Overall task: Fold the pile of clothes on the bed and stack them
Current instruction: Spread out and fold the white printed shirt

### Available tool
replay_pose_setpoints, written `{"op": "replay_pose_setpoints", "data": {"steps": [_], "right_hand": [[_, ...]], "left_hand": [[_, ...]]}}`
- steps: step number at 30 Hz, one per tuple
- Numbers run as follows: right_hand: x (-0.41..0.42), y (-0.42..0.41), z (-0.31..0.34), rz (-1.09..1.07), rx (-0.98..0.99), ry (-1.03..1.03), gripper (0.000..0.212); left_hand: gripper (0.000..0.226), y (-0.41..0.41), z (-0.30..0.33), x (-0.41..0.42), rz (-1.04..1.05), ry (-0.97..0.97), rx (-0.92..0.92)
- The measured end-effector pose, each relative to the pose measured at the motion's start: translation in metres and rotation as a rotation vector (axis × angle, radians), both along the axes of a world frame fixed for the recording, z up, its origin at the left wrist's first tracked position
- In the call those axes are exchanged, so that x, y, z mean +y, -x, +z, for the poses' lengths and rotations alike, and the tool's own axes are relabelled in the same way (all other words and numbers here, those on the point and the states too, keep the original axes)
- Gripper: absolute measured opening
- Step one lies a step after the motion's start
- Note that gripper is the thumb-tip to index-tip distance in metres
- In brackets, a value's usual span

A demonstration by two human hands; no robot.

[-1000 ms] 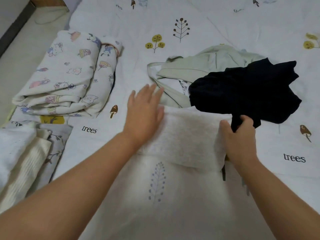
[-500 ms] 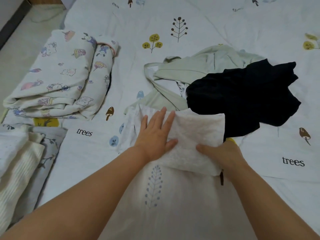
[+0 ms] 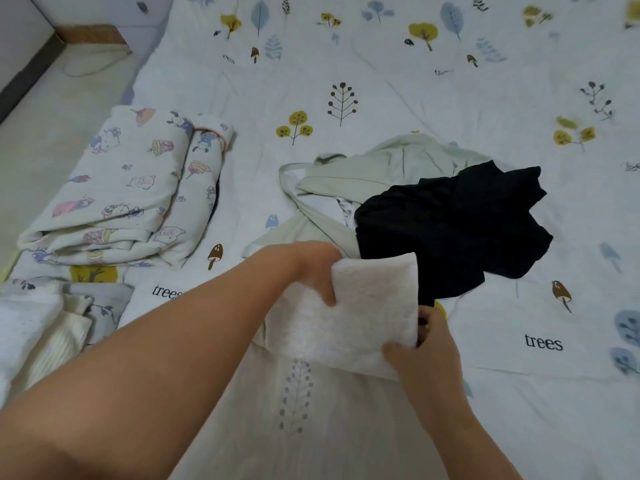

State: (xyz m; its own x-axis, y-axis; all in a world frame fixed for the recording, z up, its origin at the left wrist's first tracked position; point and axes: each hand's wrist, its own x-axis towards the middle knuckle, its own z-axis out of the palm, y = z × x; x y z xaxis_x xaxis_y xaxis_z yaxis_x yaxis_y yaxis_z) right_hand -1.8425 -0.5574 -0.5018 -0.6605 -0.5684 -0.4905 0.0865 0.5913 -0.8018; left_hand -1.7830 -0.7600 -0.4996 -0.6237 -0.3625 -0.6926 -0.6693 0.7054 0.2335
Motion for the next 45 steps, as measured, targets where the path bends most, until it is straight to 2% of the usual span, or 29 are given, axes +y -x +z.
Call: {"op": "replay_pose_setpoints", "data": {"steps": [4,6,8,9,11,15,18,21,24,26,28,29,30,33,36,39,40,42,45], "right_hand": [[0.009,0.014,0.012,0.049,-0.097,0.066,0.038],[0.011,0.021,0.02,0.109,-0.181,0.116,0.038],[0.008,0.025,0.032,0.228,-0.242,0.159,0.036],[0.006,0.026,0.038,0.302,-0.286,0.185,0.037],[0.002,0.027,0.049,0.454,-0.361,0.217,0.045],[-0.008,0.035,0.072,0.684,-0.508,0.295,0.06],[-0.017,0.047,0.086,0.719,-0.701,0.379,0.065],[-0.026,0.052,0.102,0.618,-0.881,0.449,0.062],[-0.028,0.058,0.108,0.441,-0.912,0.539,0.062],[-0.023,0.061,0.099,0.341,-0.985,0.589,0.059],[-0.023,0.046,0.096,0.317,-1.04,0.651,0.043],[-0.02,0.048,0.088,0.202,-0.966,0.697,0.05],[-0.015,0.039,0.082,0.125,-0.996,0.725,0.058],[-0.023,-0.007,0.077,0.125,-1.233,0.546,0.075],[-0.033,-0.052,0.092,0.137,-1.0,0.429,0.071],[-0.055,-0.084,0.1,0.268,-0.856,0.472,0.09],[-0.065,-0.091,0.101,0.263,-0.796,0.488,0.083],[-0.091,-0.102,0.106,0.288,-0.735,0.506,0.056],[-0.137,-0.115,0.106,0.345,-0.667,0.513,0.049]], "left_hand": [[0.054,-0.011,0.011,-0.003,0.092,-0.238,-0.064],[0.053,-0.018,0.013,0.001,0.159,-0.293,0.02],[0.062,-0.026,0.014,0.006,0.236,-0.354,0.118],[0.064,-0.029,0.015,0.008,0.279,-0.41,0.156],[0.055,-0.035,0.019,0.01,0.331,-0.561,0.196],[0.047,-0.043,0.038,0.012,0.356,-0.832,0.122],[0.047,-0.054,0.051,0.018,0.34,-1.059,0.06],[0.044,-0.064,0.062,0.03,0.434,-1.183,0.183],[0.033,-0.076,0.071,0.036,0.677,-1.159,0.388],[0.039,-0.085,0.082,0.039,0.8,-1.151,0.514],[0.048,-0.095,0.092,0.041,0.902,-1.123,0.62],[0.049,-0.1,0.097,0.042,0.954,-1.109,0.663],[0.046,-0.107,0.102,0.043,0.999,-1.101,0.697],[0.038,-0.126,0.116,0.042,1.089,-1.072,0.76],[0.031,-0.147,0.128,0.033,1.21,-0.983,0.828],[0.034,-0.169,0.14,0.012,1.29,-0.877,0.836],[0.037,-0.177,0.142,0.002,1.284,-0.851,0.82],[0.041,-0.195,0.149,-0.022,1.255,-0.82,0.774],[0.048,-0.223,0.157,-0.068,1.188,-0.804,0.703]]}}
